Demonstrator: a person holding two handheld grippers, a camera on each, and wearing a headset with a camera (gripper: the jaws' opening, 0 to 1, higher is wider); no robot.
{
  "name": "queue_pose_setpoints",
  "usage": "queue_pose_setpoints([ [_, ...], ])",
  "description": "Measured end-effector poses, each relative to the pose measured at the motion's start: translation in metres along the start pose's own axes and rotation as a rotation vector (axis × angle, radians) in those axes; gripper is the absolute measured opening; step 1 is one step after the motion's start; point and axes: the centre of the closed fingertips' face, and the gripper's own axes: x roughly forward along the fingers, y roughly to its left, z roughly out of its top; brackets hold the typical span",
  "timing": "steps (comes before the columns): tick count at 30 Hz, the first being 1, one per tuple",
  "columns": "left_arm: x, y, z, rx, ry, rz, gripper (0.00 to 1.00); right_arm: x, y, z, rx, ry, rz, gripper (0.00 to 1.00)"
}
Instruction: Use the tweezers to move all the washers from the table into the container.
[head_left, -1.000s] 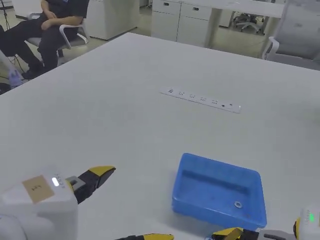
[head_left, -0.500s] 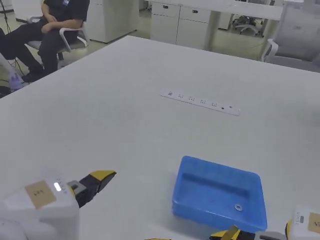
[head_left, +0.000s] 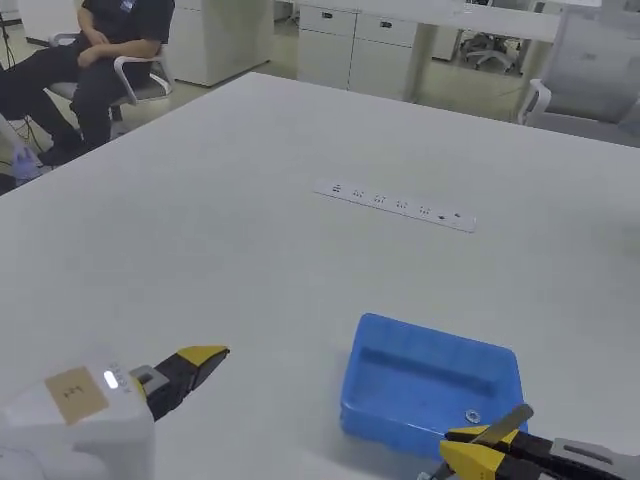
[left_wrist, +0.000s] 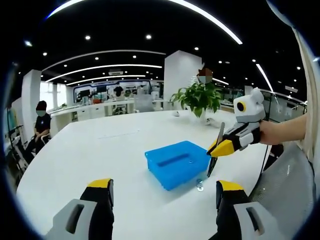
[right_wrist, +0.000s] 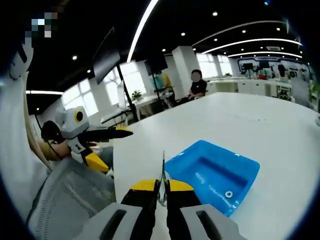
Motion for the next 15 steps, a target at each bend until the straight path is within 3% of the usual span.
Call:
queue_pose_setpoints([
  [8,0.000,0.001,0.000,-0.004,-0.002,0.005,0.86,-0.005,-0.006,0.023,0.027,-0.077,-0.019,0.03],
  [15,0.000,0.002,0.000,-0.003,-0.002,0.009,0.85,-0.009,-0.033,0.038,0.098,-0.144,-0.087,0.03],
])
